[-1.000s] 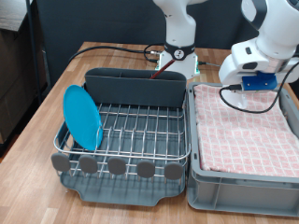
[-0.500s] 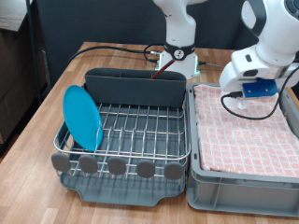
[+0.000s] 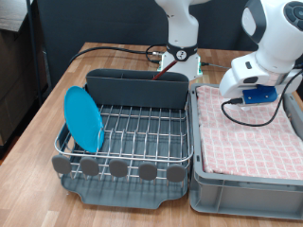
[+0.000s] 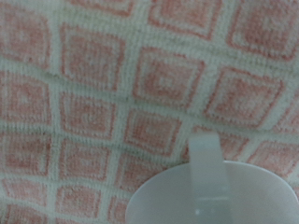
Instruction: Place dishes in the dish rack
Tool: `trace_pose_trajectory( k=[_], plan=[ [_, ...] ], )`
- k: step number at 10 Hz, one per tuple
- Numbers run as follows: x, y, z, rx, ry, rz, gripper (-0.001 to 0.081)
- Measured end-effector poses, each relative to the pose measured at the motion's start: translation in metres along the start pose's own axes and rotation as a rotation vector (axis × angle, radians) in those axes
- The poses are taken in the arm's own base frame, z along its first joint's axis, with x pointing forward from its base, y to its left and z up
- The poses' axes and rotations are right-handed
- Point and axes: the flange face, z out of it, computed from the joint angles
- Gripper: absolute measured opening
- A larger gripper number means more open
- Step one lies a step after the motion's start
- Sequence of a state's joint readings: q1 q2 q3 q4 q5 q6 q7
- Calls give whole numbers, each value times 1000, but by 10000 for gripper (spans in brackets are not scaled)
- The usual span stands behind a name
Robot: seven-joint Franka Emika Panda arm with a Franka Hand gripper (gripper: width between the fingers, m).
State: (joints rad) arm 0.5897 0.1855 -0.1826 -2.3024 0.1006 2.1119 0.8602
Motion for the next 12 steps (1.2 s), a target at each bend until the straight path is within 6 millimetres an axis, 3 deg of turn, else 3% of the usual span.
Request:
trace_pose_trajectory(
  k=[3,4,5,7,8,9,12],
  plan=[
    [1,3,6,3,3,5,803],
    [1,4,7,3,3,6,616],
    [1,4,8,3,2,8,616],
    [1,5,9,3,0,10,301],
    [1,5,9,4,0,11,301],
    [1,6,8,6,0,12,137],
    [3,7,-2,18,4,26,72]
  ],
)
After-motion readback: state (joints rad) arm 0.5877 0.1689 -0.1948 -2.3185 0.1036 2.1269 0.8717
